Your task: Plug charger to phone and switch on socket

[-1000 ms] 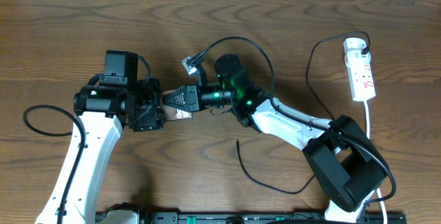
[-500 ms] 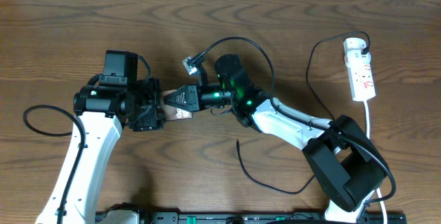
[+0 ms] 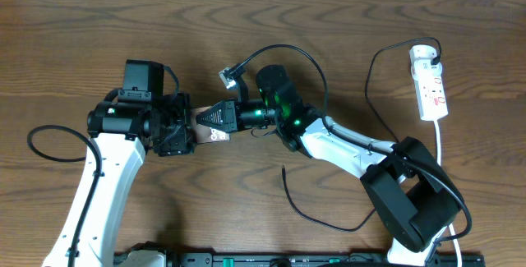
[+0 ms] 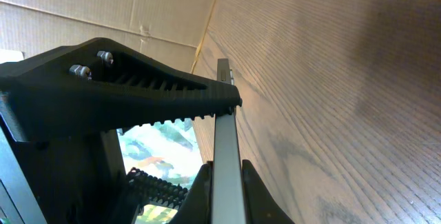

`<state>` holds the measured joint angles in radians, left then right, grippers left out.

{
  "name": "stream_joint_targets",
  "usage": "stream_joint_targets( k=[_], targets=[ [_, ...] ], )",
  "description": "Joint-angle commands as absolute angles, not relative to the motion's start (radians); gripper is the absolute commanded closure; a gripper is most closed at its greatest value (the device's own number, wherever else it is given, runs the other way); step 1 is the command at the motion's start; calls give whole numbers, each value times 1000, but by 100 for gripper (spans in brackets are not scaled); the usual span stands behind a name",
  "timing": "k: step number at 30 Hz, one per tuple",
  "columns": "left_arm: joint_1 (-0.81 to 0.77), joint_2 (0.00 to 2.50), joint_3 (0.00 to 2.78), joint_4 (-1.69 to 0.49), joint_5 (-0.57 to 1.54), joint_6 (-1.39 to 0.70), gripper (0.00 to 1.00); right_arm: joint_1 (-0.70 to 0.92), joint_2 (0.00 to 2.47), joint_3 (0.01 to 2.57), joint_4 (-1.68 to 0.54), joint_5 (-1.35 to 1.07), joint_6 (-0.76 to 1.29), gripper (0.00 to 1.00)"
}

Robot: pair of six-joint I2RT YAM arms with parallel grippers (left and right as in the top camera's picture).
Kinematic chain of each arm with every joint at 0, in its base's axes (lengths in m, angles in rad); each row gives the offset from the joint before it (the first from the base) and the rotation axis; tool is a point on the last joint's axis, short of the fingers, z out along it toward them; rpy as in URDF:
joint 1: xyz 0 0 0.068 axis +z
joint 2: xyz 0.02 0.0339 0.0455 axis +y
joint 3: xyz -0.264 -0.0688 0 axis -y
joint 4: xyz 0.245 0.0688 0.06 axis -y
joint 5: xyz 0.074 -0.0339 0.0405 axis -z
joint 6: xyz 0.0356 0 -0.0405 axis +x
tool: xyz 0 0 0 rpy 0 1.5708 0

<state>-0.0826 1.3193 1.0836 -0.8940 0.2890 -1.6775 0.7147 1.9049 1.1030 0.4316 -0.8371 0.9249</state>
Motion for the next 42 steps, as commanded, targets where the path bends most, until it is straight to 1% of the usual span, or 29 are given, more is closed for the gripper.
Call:
stream_joint_targets(
  k=[1,2,4,5,6,15,24,34,37,39,42],
  targets=[
    [-87,1321,1100,-901,301,-1676,61,722,1900,1116,441,-867,898,99],
    [-87,1321,1100,-901,301,-1668,45,722,1900,1116,435,-866,898,99],
    [-87,1321,1100,-902,301,-1668,23,722,1900,1116,433,-867,898,99],
    [-87,1321,1100,-902,301,-1668,16,722,1900,1116,433,-867,898,99],
    [-87,1321,1100,-902,301,-1669,12,722,1900,1116,433,-866,898,99],
    [-87,1321,1100,-905,302,-1668,11,720,1900,1116,433,-866,898,99],
    [-86,1315,1100,-881,338,-1569,10,696,1900,1116,431,-821,898,99],
    [-86,1247,1104,-866,350,-1533,10,654,1900,1116,401,-747,920,99],
    [-86,1215,1104,-853,351,-1497,10,631,1900,1116,368,-730,1025,99],
    [-86,1192,1104,-839,351,-1480,10,615,1900,1116,360,-720,1131,99],
    [-86,1160,1104,-804,350,-1457,10,590,1900,1116,355,-709,1370,98]
  ],
)
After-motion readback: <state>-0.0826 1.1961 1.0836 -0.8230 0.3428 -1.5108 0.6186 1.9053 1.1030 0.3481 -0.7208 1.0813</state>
